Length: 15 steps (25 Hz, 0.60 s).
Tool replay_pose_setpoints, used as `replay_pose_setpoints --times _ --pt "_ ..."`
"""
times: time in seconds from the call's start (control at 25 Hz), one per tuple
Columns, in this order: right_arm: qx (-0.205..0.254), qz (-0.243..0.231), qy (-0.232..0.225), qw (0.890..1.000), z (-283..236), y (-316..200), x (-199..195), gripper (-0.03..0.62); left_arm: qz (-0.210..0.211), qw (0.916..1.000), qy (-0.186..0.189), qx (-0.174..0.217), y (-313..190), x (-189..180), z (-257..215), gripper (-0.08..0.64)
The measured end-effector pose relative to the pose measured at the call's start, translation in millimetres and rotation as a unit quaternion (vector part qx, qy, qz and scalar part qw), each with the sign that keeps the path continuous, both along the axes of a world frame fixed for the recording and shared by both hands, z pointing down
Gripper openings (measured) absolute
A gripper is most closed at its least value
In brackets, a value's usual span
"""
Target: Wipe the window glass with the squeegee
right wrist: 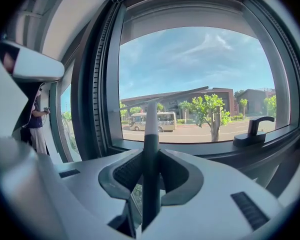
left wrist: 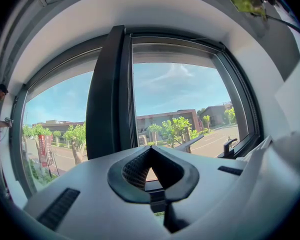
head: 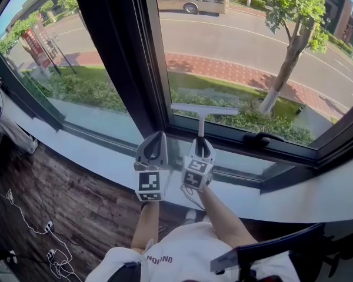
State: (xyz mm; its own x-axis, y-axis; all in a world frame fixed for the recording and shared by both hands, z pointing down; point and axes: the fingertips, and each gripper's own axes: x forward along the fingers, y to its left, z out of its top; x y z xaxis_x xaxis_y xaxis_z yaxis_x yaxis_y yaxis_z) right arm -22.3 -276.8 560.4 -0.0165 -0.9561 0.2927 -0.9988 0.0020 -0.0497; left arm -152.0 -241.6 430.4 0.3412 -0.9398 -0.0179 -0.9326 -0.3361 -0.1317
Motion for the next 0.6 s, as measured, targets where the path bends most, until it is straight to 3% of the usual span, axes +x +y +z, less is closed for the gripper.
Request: replay_pose_setpoints --times 0.6 --pt "-0.046 0.000 -0.025 0.999 27 2 0 0.098 -0.006 1.0000 0.001 -0.003 -1 -1 0 -0.005"
